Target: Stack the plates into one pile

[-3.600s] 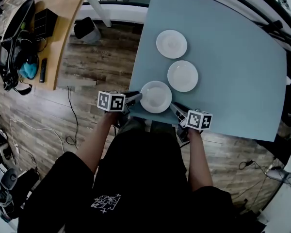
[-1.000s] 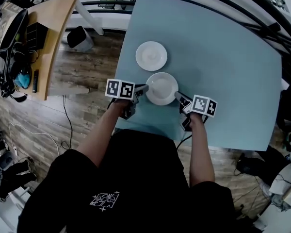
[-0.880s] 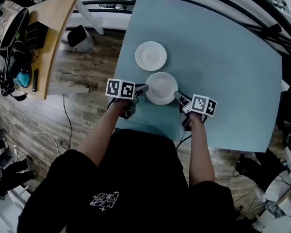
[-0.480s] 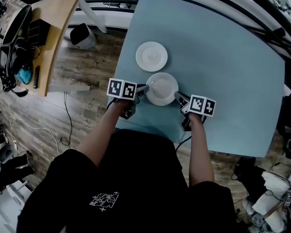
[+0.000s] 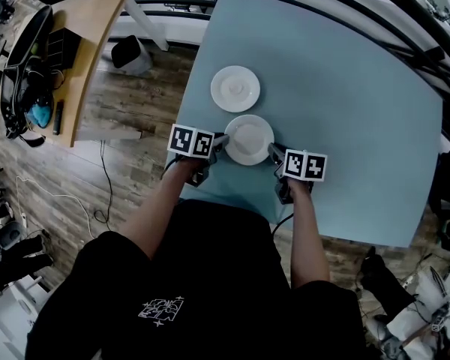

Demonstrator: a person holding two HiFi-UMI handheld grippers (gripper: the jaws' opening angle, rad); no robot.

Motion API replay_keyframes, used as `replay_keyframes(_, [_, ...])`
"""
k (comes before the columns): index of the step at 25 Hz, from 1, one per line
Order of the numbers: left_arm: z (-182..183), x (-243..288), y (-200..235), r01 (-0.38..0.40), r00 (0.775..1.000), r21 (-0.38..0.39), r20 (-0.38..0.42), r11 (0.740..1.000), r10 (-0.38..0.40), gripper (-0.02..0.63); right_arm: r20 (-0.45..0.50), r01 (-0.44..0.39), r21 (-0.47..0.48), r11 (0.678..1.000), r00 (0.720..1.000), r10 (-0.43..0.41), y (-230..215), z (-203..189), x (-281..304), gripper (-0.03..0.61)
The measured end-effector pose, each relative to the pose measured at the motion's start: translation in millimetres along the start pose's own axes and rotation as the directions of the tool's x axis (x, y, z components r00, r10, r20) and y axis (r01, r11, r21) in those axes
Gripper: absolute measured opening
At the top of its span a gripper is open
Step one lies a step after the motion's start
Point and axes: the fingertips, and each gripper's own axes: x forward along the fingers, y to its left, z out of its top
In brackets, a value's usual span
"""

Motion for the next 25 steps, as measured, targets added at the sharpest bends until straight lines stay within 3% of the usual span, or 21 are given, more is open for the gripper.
replay_keyframes(5, [-3.2,-1.0,1.9,-0.064,0.998,0.052,-0.016,0.997,0.065,0.048,-0.016,0.057,-0.091,0.994,0.998,-0.059,0.0,0.7,-0.9,0.054])
replay_keyframes(9, [-7.2,-0.8,2.2,-0.050,0.999,0.040,-0.019,0.998,0.050,0.048,-0.019,0.106,-0.166,0.980,0.994,-0.110,-0.8,0.9,-0.5,0.058])
replay_keyframes(11, [-5.8,-0.4,-0.8,-0.038,0.999,0.031,-0.007,0.999,0.038,0.048,-0.015,0.120,-0.190,0.974,0.992,-0.125,-3.4,1.5,-1.5,0.093])
replay_keyframes(20, [4.9,-14.5,2.2,-0.018,0.998,-0.011,0.061,1.000,0.018,0.061,0.055,0.068,-0.121,0.990,0.997,-0.062,0.1,17.8,-10.5,0.107])
replay_keyframes(25, [9.8,-21.5,5.0,-0.008,0.996,-0.034,0.093,0.999,0.011,0.064,0.092,0.030,-0.090,0.996,0.995,-0.021,3.2,24.9,-15.0,0.077])
